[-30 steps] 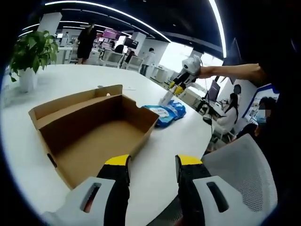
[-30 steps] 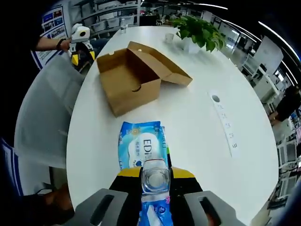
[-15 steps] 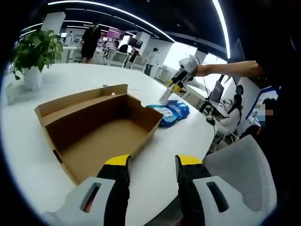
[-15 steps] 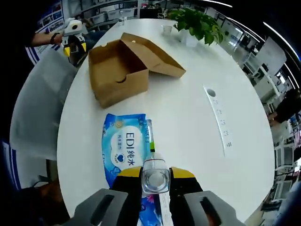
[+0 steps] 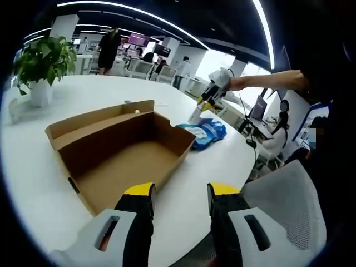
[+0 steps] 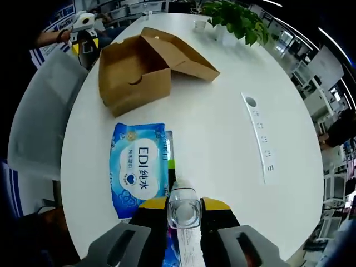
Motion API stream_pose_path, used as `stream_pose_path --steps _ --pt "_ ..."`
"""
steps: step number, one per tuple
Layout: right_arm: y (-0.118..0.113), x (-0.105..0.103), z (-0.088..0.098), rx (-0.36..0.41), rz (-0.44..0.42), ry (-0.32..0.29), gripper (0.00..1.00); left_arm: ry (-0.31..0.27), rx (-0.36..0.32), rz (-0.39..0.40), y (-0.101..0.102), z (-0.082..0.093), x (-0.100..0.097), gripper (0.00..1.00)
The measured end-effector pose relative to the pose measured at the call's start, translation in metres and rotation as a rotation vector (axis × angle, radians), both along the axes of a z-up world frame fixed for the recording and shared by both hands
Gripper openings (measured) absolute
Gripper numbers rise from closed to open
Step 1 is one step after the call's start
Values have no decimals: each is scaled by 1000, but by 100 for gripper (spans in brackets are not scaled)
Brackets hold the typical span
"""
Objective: Operate the shoe box by opening the lid, removing the specified soft item, and placing it in the target area until the item is outside and the box remains undamaged.
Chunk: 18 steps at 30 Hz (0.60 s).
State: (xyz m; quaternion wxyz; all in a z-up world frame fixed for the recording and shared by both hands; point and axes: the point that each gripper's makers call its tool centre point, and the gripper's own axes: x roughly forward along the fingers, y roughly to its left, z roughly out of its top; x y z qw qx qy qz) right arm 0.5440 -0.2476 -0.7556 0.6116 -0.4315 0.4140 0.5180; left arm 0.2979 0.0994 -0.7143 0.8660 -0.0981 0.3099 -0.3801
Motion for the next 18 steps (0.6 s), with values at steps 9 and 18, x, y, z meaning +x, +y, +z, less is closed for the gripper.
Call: stream_pose_path --steps 9,18 --pt "-4 5 -8 -31 12 -9 18 5 7 5 3 -1 -1 38" --pt "-8 3 -13 -52 23 -4 18 5 9 -1 -2 0 1 38"
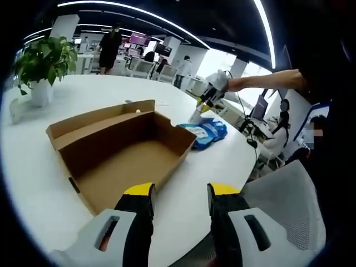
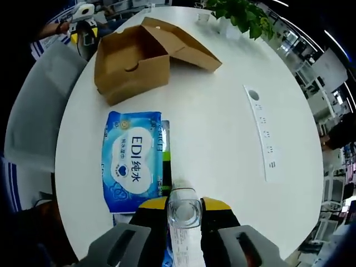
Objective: Operate the shoe box by opening the lid, removing the specified soft item, and placing it in the target area until the item is outside and the box remains undamaged.
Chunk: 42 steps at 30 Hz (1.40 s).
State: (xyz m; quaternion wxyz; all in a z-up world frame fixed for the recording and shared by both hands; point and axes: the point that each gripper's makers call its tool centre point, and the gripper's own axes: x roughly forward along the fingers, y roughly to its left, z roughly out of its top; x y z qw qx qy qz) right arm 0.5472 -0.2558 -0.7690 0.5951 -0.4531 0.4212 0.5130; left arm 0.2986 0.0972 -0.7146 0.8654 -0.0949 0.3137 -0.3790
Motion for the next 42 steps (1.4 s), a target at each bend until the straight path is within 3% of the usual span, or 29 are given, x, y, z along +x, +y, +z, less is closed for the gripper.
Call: stream_pose_path --steps 12,42 --pt "-4 1 -9 -30 18 15 18 2 2 -11 -5 -1 0 39" --pt "-6 14 -6 -15 5 10 24 4 1 -14 -6 -1 5 39"
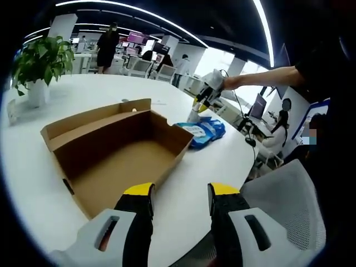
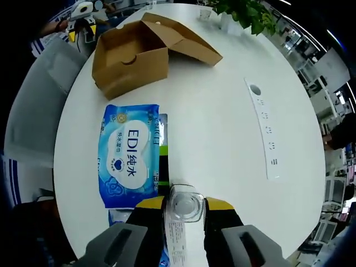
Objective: Operate the shoe box by opening the lid, removing the specified soft item, and placing it in the target area until the item is outside and the box remains undamaged.
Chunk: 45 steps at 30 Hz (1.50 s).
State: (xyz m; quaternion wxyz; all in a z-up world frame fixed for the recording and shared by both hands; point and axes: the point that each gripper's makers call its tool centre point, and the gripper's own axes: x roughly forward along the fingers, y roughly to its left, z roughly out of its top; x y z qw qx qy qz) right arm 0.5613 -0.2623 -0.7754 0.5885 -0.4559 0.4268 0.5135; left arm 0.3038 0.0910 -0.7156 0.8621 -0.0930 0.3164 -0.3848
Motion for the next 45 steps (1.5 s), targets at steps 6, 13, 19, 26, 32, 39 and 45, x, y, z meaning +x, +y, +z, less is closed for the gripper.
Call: stream_pose_path --steps 6,13,19,26,32,39,45 --pt "-2 0 3 2 -8 -11 26 -2 1 1 1 1 0 39" --pt "-7 -1 12 21 -54 -37 28 -7 -6 12 2 3 2 39" --pt "-9 -2 23 86 -147 -58 29 -13 -18 25 2 6 2 38" --pt "-12 -4 39 236 -352 -100 29 -20 -13 60 6 5 1 38" --pt "-22 -12 47 315 -484 -130 29 -28 -9 108 13 5 3 39" --pt "-16 -30 62 466 -634 -160 30 -39 -6 163 25 6 9 38" --pt "-12 -50 68 537 -716 -183 32 -42 -23 245 41 7 19 38"
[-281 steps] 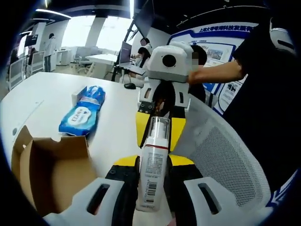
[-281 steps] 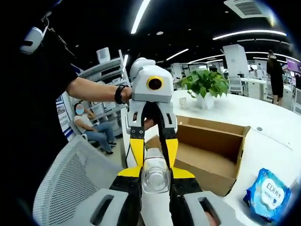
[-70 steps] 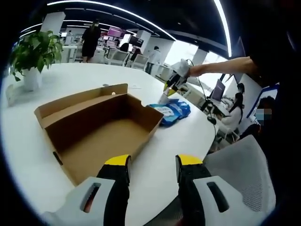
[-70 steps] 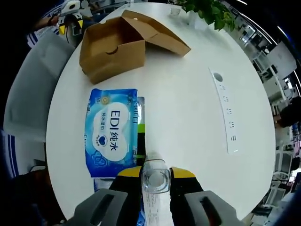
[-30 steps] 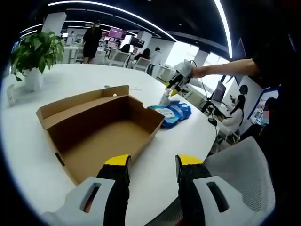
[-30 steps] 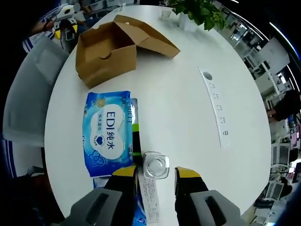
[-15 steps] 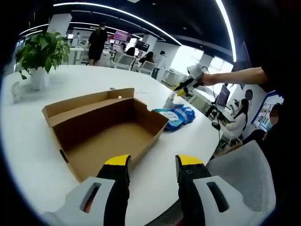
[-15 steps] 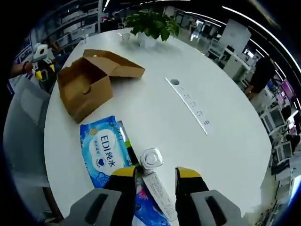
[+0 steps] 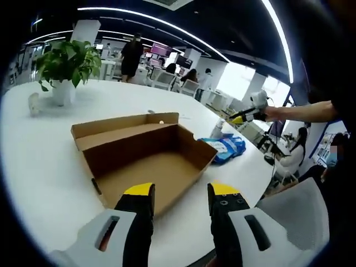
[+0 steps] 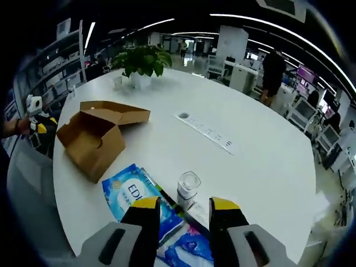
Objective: Operate the shoe box by opening the lid, removing the specified soft item, and placing it in the target area until the item is outside and the box remains undamaged.
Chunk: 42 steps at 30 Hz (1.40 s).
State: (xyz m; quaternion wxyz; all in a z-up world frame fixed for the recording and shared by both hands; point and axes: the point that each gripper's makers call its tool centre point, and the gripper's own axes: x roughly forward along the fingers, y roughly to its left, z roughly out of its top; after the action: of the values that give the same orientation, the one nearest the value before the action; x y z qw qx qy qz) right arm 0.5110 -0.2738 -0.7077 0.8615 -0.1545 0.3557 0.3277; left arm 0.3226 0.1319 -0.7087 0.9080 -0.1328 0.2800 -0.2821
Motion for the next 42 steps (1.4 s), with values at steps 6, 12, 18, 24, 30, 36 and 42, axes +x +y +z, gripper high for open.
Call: stream_pose_path --steps 6,12,18,24,30,36,42 --pt "6 -17 3 46 -51 -22 33 -6 -7 55 13 -3 7 38" --pt "14 -28 6 86 -83 -45 33 -21 -27 120 27 5 18 39" --pt "24 -37 10 123 -99 -63 34 -23 -23 164 36 6 23 38" --pt "40 -52 6 146 -101 -67 34 -20 -24 177 41 4 24 38" --pt "50 -64 -7 165 -103 -53 34 -17 -21 209 47 3 24 39" --pt "69 -77 -10 191 -96 -50 34 9 5 279 66 -8 26 39" --pt "96 -96 -13 212 -72 -46 35 38 21 338 75 -19 27 39"
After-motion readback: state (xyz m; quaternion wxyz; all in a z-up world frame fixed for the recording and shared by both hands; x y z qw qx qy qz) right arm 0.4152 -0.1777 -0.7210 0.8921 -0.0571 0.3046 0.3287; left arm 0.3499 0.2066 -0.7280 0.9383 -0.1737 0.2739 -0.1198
